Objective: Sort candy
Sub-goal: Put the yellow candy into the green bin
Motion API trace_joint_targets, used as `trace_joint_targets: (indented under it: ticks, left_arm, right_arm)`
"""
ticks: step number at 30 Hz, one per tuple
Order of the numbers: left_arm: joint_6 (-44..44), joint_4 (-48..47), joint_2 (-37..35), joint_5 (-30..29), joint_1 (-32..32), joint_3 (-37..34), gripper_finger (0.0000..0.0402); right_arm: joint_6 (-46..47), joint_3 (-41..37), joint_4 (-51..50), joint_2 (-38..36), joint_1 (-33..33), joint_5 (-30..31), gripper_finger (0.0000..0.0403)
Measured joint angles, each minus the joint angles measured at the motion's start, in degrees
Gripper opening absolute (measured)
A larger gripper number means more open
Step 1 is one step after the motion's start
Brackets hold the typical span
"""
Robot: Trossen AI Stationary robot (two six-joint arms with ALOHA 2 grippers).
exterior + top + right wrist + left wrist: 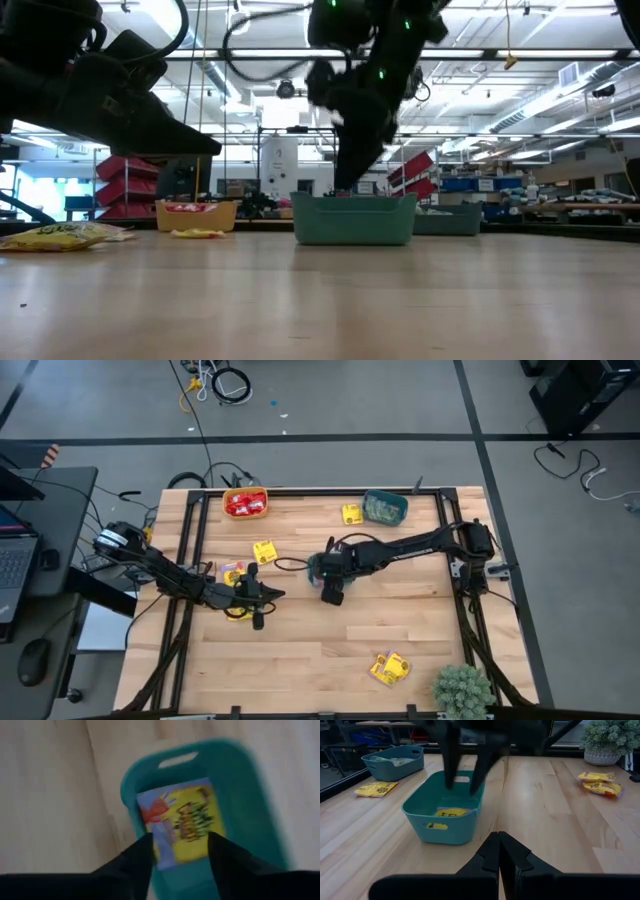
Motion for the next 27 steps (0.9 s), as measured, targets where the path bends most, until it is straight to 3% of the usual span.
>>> trace_joint_targets:
  ticks: [4,8,16,27]
  left_arm:
    - [-0.07,-0.12,0.0,0.02,0.0,0.0,0.0003]
    - [-0.48,-0.31,0.0,0.03,0.0,0.0,0.0003]
    - [-0.48,-0.66,0.0,0.04,0.0,0.0,0.0003]
    - [-0.5,-0.89,0.0,0.07,0.0,0.0,0.0003]
  right_arm:
    - [-6.17,4.46,-6.9,-3.01,-2.9,5.56,0.0213]
    - [-12.98,5.3,-7.58,-6.52,-9.11,8.36,0.0225]
    - [-21.99,3.77,-2.99,-3.51,-23.82,-2.37,0.0205]
    - [-27.1,3.09,0.27,6.76,-31.77,-3.85,0.0179]
